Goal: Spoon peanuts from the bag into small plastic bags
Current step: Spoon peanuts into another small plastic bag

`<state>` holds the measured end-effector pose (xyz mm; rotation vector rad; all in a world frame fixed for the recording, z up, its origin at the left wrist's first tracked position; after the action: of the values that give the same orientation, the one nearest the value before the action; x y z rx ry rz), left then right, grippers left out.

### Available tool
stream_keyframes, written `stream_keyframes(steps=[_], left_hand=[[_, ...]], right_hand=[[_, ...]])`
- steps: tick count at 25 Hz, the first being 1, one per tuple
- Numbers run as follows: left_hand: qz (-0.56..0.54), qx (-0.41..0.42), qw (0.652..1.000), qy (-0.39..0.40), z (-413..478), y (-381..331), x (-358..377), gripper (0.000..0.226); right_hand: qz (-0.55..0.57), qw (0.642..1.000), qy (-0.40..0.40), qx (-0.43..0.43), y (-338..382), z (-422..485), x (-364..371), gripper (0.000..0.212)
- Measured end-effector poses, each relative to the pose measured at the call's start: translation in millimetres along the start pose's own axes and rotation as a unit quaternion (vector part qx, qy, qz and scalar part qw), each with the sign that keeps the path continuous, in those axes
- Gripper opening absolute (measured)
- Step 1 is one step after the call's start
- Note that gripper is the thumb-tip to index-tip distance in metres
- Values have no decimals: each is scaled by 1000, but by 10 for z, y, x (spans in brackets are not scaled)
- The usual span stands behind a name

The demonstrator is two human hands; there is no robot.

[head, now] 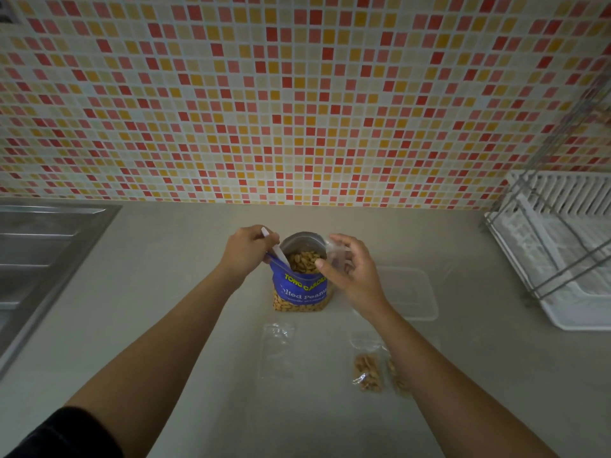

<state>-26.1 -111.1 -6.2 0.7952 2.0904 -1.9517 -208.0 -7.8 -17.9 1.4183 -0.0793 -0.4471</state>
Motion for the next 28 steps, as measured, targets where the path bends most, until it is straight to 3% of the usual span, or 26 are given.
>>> stream_keyframes(steps=[3,9,15,24,28], left_hand=[[-32,-35,999,7,12,48,17,20],[-151,-105,983,1,22,209,-20,22],[-233,-135,961,-64,51,360,-165,16],[-308,-135,934,-118,99,220,-384,12],[-326,-108,933,-105,120,20,-404,15]], right_hand=[[2,1000,11,3,13,-9,-13,47],[33,999,5,43,-16,30,-91,76],[-10,1000,2,29,58,31,-115,58],[-121,993,8,9,127,58,-43,67],[-127,992,1,4,139,85,-14,66]])
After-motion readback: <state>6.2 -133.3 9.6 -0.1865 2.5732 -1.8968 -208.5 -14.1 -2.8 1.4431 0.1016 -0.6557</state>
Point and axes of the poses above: each hand's wrist, its own z-axis towards the middle knuckle, its own x-axis out of the palm, y = z × x, the point moved 9 cm from there along z, towards the middle knuckle, and after that the axes turned 1 degree about x, right-handed, at the moved point
